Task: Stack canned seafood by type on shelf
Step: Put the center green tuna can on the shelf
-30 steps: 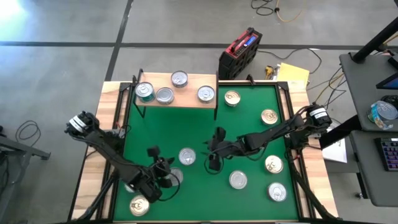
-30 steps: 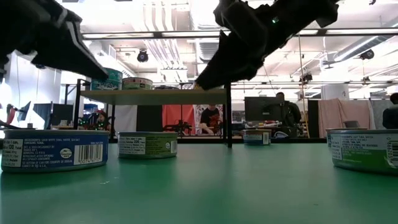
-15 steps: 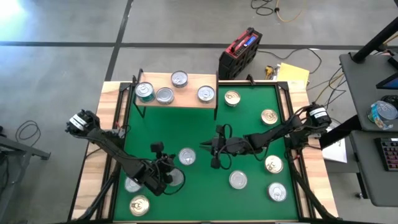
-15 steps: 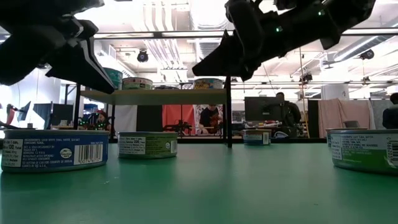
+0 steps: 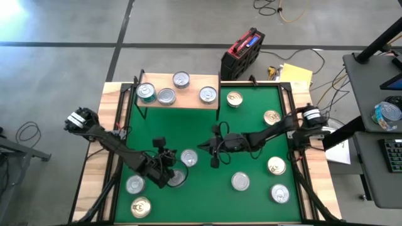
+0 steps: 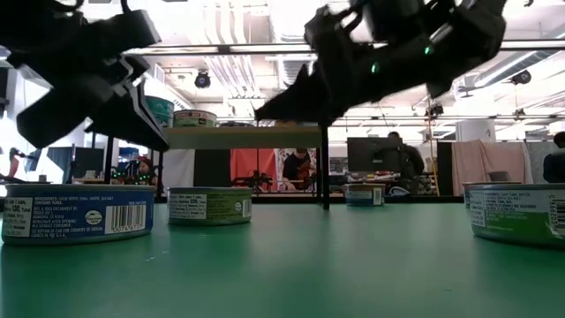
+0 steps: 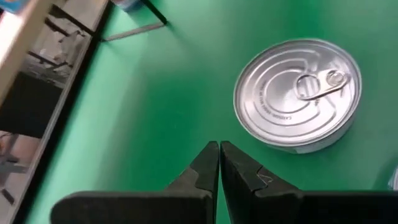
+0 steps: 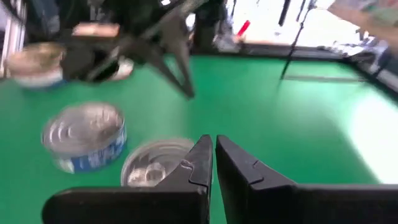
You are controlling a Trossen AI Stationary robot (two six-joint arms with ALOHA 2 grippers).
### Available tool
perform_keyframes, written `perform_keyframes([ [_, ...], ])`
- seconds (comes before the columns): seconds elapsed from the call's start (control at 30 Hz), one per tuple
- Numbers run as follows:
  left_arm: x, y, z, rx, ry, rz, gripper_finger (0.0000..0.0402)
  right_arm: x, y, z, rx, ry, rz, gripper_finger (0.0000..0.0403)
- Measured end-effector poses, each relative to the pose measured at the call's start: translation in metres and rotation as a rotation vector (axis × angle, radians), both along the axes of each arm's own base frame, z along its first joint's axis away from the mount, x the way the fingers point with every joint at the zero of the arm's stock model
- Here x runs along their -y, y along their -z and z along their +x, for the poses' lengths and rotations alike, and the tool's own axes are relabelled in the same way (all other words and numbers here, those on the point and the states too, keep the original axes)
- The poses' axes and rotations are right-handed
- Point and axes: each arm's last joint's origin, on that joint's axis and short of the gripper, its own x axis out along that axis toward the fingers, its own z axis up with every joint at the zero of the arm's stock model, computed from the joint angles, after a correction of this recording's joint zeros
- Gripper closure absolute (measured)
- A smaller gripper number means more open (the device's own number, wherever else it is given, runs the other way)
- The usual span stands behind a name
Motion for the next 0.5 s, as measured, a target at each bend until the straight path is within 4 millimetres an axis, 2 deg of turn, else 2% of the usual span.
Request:
perform_keyframes([
  [0.2, -0.001, 0.001, 0.000, 0.024, -0.009, -0.004, 0.0401, -0.004, 0.016, 0.024, -0.037, -0.031, 0.001, 0.0390],
  [0.33, -0.001, 0.001, 0.000, 0.037, -0.022, -0.005, 0.0401, -0.007, 0.031, 0.041, -0.127, -0.035, 0.018, 0.0390],
  [0.5, 0.004, 0.005, 0.001, -0.043, 0.049, -0.154, 0.0401, -0.009, 0.040, 0.057, -0.242, -0.033, 0.003, 0.0390],
])
